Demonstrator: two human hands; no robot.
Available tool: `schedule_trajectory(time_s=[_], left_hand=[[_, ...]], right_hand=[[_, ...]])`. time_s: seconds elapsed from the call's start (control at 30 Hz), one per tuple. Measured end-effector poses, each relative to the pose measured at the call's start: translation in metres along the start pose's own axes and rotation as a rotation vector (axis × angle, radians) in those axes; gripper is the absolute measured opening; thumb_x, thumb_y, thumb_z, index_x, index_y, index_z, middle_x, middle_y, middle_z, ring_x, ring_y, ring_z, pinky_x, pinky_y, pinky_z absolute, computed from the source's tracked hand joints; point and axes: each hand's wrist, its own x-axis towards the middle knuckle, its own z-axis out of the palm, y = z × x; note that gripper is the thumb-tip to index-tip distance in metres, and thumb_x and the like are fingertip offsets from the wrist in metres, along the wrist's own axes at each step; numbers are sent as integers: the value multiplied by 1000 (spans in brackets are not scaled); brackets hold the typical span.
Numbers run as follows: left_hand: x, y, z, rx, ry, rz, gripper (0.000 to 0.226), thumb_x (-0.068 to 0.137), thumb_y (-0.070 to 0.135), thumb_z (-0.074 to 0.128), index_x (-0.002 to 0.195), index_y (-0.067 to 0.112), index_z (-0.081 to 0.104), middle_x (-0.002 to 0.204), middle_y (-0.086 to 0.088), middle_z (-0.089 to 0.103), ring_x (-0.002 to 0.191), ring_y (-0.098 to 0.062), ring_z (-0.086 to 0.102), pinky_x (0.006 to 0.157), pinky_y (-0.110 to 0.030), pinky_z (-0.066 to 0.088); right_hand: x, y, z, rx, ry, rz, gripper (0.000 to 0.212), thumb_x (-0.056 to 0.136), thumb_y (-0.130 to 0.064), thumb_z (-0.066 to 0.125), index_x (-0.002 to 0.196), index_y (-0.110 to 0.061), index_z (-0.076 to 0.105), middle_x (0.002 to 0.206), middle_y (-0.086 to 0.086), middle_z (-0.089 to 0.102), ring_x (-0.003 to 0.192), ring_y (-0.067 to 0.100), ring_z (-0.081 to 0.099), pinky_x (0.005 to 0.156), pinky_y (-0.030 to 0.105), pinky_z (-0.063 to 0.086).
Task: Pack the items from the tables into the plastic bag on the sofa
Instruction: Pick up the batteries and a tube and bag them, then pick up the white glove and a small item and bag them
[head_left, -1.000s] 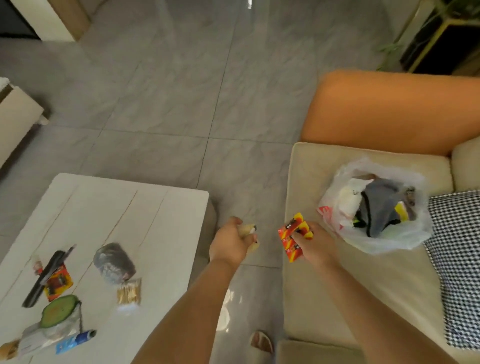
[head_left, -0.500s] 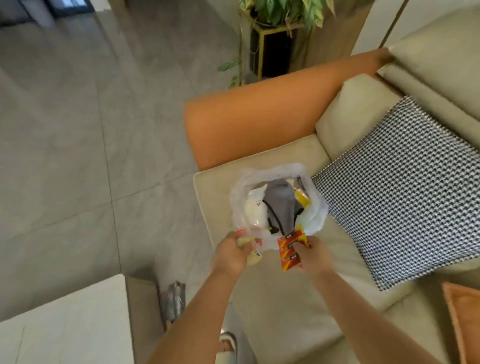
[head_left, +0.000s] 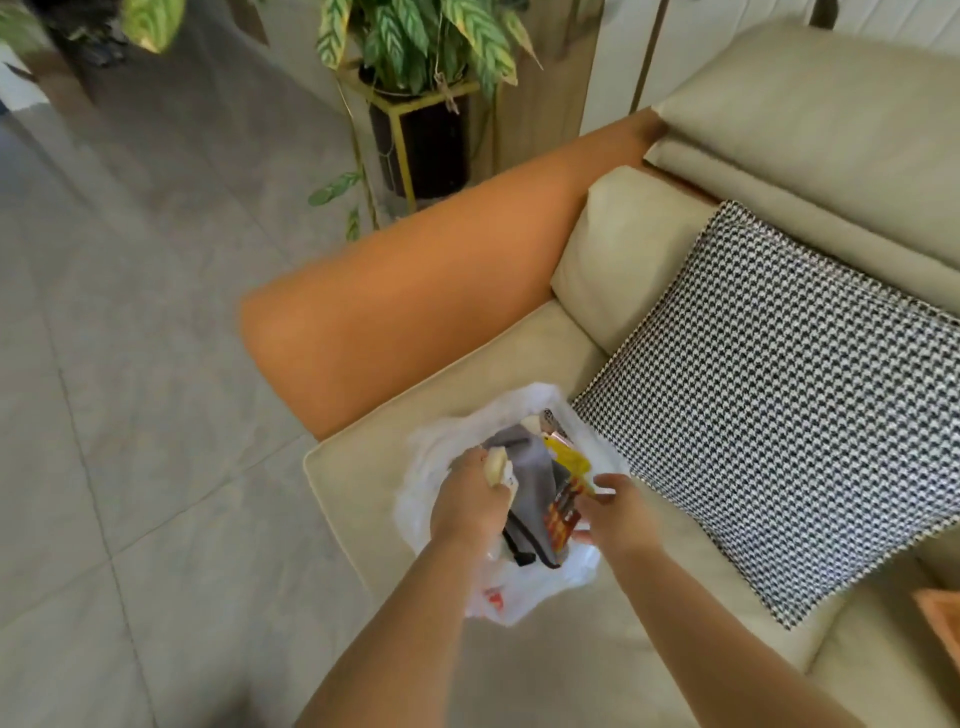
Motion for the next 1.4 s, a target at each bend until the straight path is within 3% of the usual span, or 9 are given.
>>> schedule_trajectory(time_s=[0.17, 0.27, 0.33, 0.47, 0.6, 0.9, 1.07, 1.27, 1.4], left_hand=[[32, -4, 7, 33, -31, 102, 48, 93, 14, 52, 139, 18, 40, 134, -5, 54, 123, -24, 51, 101, -35, 43], [35, -10, 14, 124, -59, 144, 57, 91, 14, 57, 144, 16, 36, 139, -7, 51, 129, -24, 47, 104, -34, 41], [31, -18, 17, 152, -60, 125, 57, 91, 14, 57, 144, 14, 36, 142, -7, 48, 133, -24, 44, 107, -33, 37], [16, -32, 17, 172, -90, 63, 58, 92, 18, 55, 145, 17, 34, 140, -8, 49, 128, -24, 48, 105, -35, 41], [-10, -43, 13, 209, -113, -13, 50, 93, 25, 54, 141, 19, 40, 136, -4, 53, 125, -21, 51, 103, -33, 42], [-110, -59, 7, 303, -58, -95, 34, 95, 32, 48, 126, 23, 56, 129, 1, 60, 119, -19, 56, 95, -26, 44], [-184, -88, 13, 276, -5, -244, 32, 91, 35, 50, 119, 24, 61, 119, -1, 66, 116, -21, 58, 97, -31, 48], [-264, -140, 29, 170, 43, -396, 33, 92, 38, 48, 121, 25, 58, 121, 0, 64, 118, -20, 57, 98, -30, 46], [-326, -185, 38, 131, 32, -530, 38, 95, 41, 44, 127, 23, 55, 128, -1, 59, 122, -21, 53, 99, -31, 45]], right_hand=[[19, -4, 22, 31, 54, -86, 37, 92, -4, 49, 129, -8, 46, 105, 10, 56, 99, 32, 59, 94, 51, 50], [26, 2, 34, -186, -13, -148, 32, 93, -2, 44, 124, -8, 52, 104, 0, 56, 102, 29, 59, 87, 38, 49], [23, 6, 37, -294, -22, -157, 28, 94, -4, 42, 119, -3, 55, 102, 3, 57, 95, 26, 56, 78, 30, 40], [13, 17, 33, -353, -84, -130, 34, 91, -11, 55, 125, -7, 55, 122, 12, 60, 114, 28, 56, 92, 30, 44], [-4, 26, 28, -485, -150, -142, 34, 87, -9, 57, 121, -8, 54, 118, 7, 62, 114, 27, 57, 88, 26, 41], [-78, 49, 5, -991, -335, -328, 41, 93, -24, 48, 134, -18, 46, 133, 4, 53, 125, 21, 49, 101, 29, 40], [-116, 81, 0, -1220, -473, -447, 45, 95, -32, 44, 137, -16, 42, 141, 5, 46, 132, 20, 42, 107, 30, 35], [-161, 128, 13, -1342, -578, -559, 40, 92, -31, 46, 128, -15, 50, 132, 6, 53, 124, 23, 49, 103, 35, 41], [-199, 163, 32, -1396, -670, -622, 19, 91, -27, 47, 105, -18, 56, 118, 9, 60, 112, 26, 56, 92, 31, 45]])
